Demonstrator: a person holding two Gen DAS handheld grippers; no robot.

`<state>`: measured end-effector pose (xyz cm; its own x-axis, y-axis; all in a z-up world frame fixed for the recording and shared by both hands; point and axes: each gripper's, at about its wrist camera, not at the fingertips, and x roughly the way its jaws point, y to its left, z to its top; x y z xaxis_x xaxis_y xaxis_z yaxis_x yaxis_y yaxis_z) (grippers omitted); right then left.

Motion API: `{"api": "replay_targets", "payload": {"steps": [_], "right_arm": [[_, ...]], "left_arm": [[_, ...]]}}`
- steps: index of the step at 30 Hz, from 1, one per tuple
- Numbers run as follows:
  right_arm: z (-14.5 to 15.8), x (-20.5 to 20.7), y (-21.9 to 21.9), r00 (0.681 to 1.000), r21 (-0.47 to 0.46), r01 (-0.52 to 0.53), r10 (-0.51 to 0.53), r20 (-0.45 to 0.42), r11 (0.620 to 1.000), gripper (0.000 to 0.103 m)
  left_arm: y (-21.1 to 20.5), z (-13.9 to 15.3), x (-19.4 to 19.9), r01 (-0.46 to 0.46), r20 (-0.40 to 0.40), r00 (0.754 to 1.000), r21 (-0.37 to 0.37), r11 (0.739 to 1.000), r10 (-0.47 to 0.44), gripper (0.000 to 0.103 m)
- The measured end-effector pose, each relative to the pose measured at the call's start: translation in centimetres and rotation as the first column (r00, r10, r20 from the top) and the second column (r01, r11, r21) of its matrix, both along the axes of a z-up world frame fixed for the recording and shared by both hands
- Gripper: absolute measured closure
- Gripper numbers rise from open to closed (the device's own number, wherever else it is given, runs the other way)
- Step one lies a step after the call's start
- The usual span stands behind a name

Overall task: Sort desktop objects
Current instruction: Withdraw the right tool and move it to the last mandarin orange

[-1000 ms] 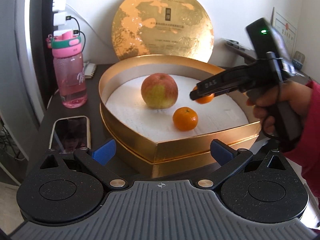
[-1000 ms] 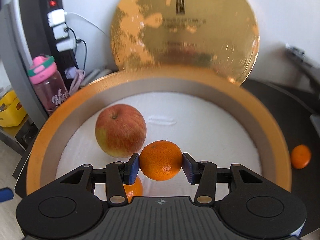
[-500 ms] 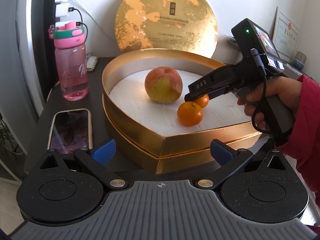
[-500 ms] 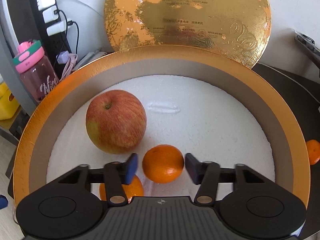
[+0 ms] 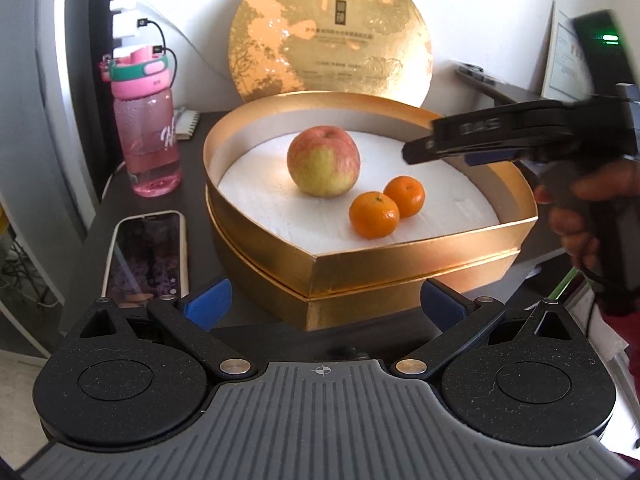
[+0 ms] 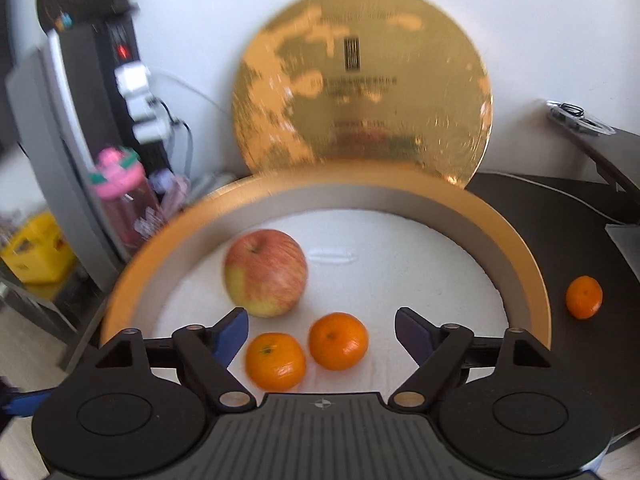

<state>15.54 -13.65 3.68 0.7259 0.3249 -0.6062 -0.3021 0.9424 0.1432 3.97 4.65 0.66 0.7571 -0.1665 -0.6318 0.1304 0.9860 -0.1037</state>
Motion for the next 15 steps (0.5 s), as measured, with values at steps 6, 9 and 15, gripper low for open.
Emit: {"api": "replay_targets", "payload": {"steps": [6,9,15], "right_arm": [[0.4,-3.8,-1.6,0.999,0.023,0.007,-0.008,0.035,1.000,0.022],[0.1,-5.1,-2.1,0.999,0.006,0.018,-0.018,0.037,1.000,0.022],[-0.5,-6.1,-3.0,1.000,0.016,0.023,-0.024,0.018,1.000,0.022]], "left_arm": [[-1.3,0.4,-0.5,0.011,0.006,1.000,0.024,1.000,-0.012,0.000],[-2.0,0.6,-0.6,0.023,0.006,1.000,0.029,0.999,-0.023,0.000],[-3.6,0.7,-0.5,0.054,-0.001,0.999,0.047,0.997,-0.054,0.000]]}}
